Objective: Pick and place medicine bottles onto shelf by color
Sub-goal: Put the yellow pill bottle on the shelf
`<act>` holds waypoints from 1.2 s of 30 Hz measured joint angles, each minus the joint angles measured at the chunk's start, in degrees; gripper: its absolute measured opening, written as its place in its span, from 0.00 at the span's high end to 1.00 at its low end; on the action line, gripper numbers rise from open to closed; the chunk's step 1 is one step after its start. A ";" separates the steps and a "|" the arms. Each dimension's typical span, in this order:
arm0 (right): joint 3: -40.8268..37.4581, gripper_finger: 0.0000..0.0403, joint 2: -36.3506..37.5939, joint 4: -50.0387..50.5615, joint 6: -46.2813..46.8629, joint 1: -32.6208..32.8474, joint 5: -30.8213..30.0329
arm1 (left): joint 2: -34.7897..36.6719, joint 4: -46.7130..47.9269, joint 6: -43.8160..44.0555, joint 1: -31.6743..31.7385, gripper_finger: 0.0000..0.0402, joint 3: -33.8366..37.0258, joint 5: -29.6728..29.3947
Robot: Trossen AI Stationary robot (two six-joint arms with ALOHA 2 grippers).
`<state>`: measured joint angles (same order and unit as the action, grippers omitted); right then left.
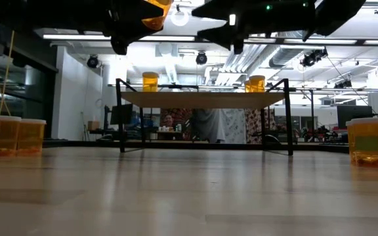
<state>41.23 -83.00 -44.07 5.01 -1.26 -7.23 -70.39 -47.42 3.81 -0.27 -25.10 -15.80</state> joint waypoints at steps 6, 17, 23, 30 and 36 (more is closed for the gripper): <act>-0.02 0.20 -0.31 -4.04 0.84 0.16 2.01 | 0.00 -0.64 0.05 0.00 0.54 0.00 -1.19; 6.14 0.20 -10.31 -11.62 -0.09 0.32 8.34 | 0.00 -0.84 4.32 -0.01 0.54 -0.02 3.61; 11.21 0.20 -11.15 -4.67 -3.48 1.10 10.95 | 0.00 -0.85 4.57 -0.02 0.54 -0.01 3.58; 16.25 0.20 -11.15 2.16 -4.00 1.42 10.91 | 0.00 -2.12 6.07 0.00 0.54 -0.02 4.25; 18.50 0.20 -11.15 5.38 -3.59 1.42 10.85 | 0.00 -2.35 6.08 0.00 0.54 -0.02 4.27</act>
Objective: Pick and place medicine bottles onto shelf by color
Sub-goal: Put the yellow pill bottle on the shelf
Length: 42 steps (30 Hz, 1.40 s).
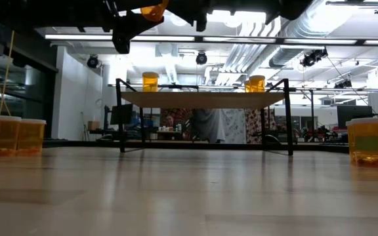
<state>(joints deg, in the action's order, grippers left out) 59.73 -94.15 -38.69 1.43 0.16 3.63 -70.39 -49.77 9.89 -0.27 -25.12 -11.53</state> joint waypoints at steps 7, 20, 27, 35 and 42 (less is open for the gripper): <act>0.26 0.20 0.02 0.11 2.61 0.00 -1.74 | 0.00 -0.69 -0.02 0.00 0.54 0.00 0.00; 0.26 0.20 0.02 -2.23 5.32 0.00 -1.93 | 0.00 -0.70 -0.01 0.00 0.54 -0.05 -0.50; 0.26 0.22 0.02 -2.23 7.59 -0.05 -1.95 | -0.61 -0.65 -0.02 0.00 0.54 -0.85 -0.90; 0.26 0.32 0.02 0.29 8.16 -0.15 -3.62 | -4.93 -0.69 -0.74 0.17 0.54 -3.97 -1.55; 0.25 0.37 0.02 1.42 8.19 -0.15 -3.64 | -6.36 -0.71 -1.09 1.41 0.54 -4.96 -1.53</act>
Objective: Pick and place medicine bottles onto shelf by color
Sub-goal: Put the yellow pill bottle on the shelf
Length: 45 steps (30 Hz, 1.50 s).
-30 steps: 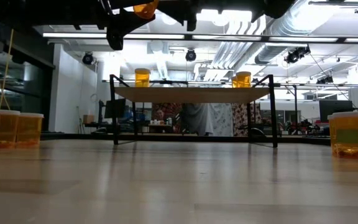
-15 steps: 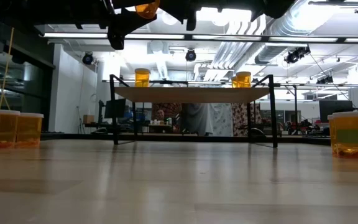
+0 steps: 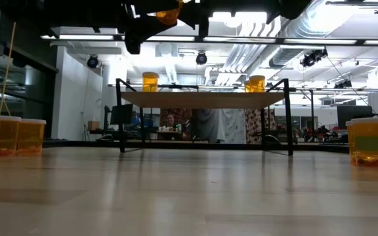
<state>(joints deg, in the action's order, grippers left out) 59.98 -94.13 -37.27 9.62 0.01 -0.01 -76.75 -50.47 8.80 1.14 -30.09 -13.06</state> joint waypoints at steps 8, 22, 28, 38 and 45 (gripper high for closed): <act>-0.02 0.47 0.00 0.82 0.01 0.00 0.00 | -0.02 0.12 -0.07 0.40 0.50 0.00 2.32; -0.04 0.55 0.05 1.69 -1.00 -0.19 -0.03 | 0.01 1.85 -0.48 0.40 0.38 0.00 2.93; -0.06 0.55 2.94 8.11 -2.22 -1.71 0.42 | 2.95 9.03 -0.40 1.12 0.38 0.00 3.65; -0.06 0.55 10.47 31.01 -7.63 -3.32 -11.19 | 9.78 18.86 1.10 1.87 0.38 -0.02 6.19; -0.06 0.55 12.04 44.75 -7.13 -3.50 -27.55 | 10.32 19.25 1.09 1.87 0.38 -0.02 6.16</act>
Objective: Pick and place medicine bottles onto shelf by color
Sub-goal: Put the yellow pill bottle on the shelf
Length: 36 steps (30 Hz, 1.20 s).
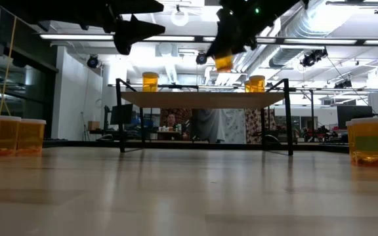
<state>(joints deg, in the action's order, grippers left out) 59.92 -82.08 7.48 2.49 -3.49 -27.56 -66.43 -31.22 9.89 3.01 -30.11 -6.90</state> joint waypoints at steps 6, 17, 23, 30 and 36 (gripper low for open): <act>-2.04 0.55 0.50 3.09 0.61 -1.76 -4.90 | 0.00 0.33 0.00 -0.07 0.38 0.00 0.42; -14.99 0.55 10.58 -6.69 3.05 -6.42 -7.54 | 0.11 1.26 0.00 0.02 0.38 0.00 0.76; -19.14 0.55 11.53 -8.65 7.39 -10.71 -10.56 | 0.13 1.02 0.00 0.02 0.38 0.00 0.42; -20.41 0.55 10.99 -11.21 9.13 -11.93 -9.94 | 0.13 1.02 0.00 0.02 0.38 0.01 0.25; -20.41 0.55 10.99 -11.34 9.14 -11.88 -8.94 | 0.13 1.02 0.00 0.02 0.38 0.02 0.26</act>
<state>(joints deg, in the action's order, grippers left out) 39.51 -71.09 -3.86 11.64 -15.38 -36.50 -66.30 -30.20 9.89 3.03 -30.09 -6.63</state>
